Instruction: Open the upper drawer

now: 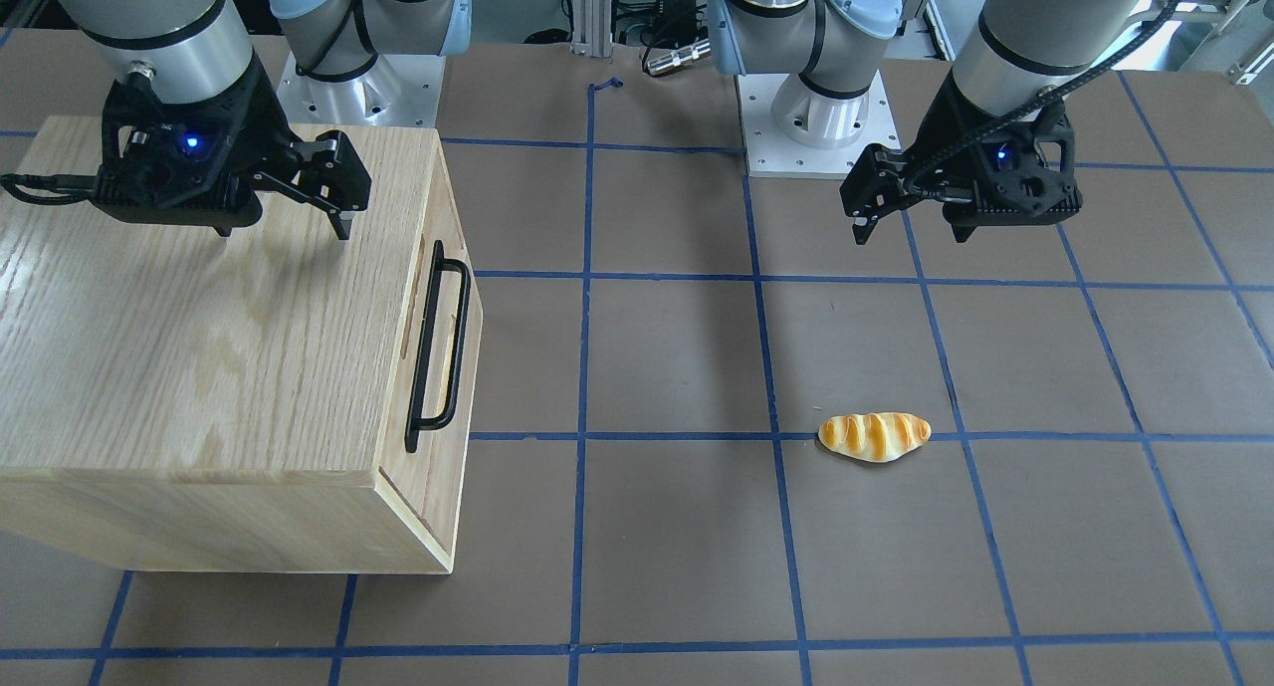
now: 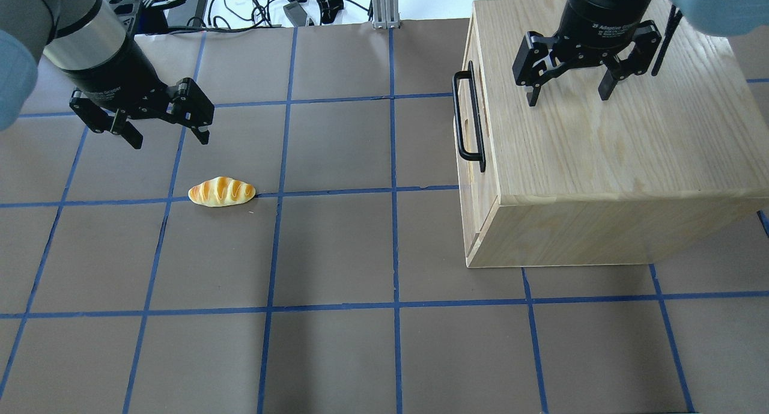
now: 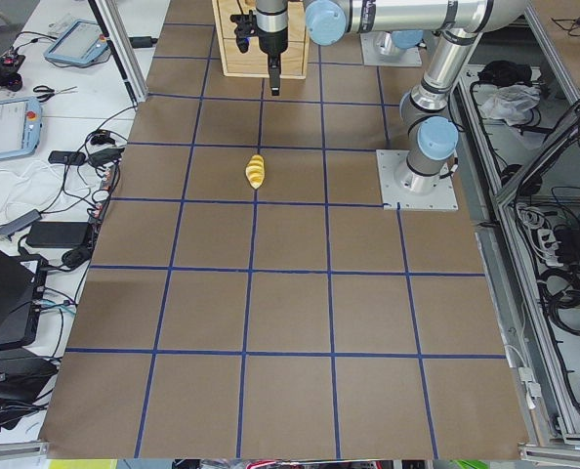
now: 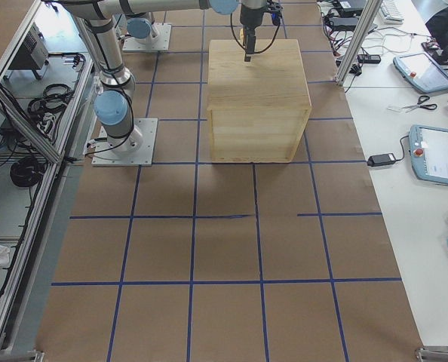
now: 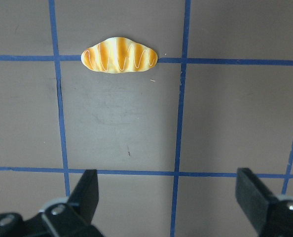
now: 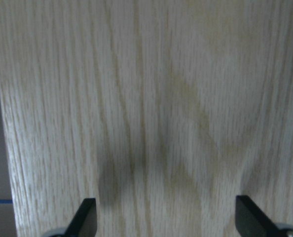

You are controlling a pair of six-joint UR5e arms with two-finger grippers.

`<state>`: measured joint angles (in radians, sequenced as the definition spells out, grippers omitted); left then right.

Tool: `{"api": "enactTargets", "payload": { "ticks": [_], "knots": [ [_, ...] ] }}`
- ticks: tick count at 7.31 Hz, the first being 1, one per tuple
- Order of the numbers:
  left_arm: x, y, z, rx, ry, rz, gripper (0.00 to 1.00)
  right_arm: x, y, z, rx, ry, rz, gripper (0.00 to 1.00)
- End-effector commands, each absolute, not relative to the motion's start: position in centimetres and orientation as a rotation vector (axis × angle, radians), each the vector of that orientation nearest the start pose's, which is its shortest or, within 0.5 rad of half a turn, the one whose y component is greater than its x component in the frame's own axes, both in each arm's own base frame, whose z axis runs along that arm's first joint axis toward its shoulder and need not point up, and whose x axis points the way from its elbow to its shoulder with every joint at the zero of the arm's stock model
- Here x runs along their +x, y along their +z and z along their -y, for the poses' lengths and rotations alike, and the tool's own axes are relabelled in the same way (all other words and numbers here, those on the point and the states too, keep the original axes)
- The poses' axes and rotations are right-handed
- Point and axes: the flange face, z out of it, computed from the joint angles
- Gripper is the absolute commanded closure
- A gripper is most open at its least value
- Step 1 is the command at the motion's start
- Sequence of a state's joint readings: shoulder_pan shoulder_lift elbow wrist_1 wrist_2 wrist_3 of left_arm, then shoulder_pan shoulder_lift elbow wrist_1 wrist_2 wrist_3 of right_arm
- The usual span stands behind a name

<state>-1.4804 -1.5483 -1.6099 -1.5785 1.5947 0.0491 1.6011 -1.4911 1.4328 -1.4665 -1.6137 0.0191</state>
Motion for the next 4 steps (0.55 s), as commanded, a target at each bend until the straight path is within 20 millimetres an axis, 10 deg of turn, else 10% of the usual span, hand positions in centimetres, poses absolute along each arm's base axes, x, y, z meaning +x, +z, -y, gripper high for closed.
{"api": "enactTargets", "payload": {
  "ticks": [1, 4],
  "knots": [
    [-8.5, 48.1, 48.95, -0.069, 0.034, -3.113, 0.0, 14.49, 50.5, 51.62, -0.019, 0.072, -3.185, 0.0],
    [-8.05, 48.47, 49.34, -0.103, -0.014, -3.113, 0.0, 14.49, 50.5, 51.62, -0.019, 0.072, -3.185, 0.0]
  ]
}}
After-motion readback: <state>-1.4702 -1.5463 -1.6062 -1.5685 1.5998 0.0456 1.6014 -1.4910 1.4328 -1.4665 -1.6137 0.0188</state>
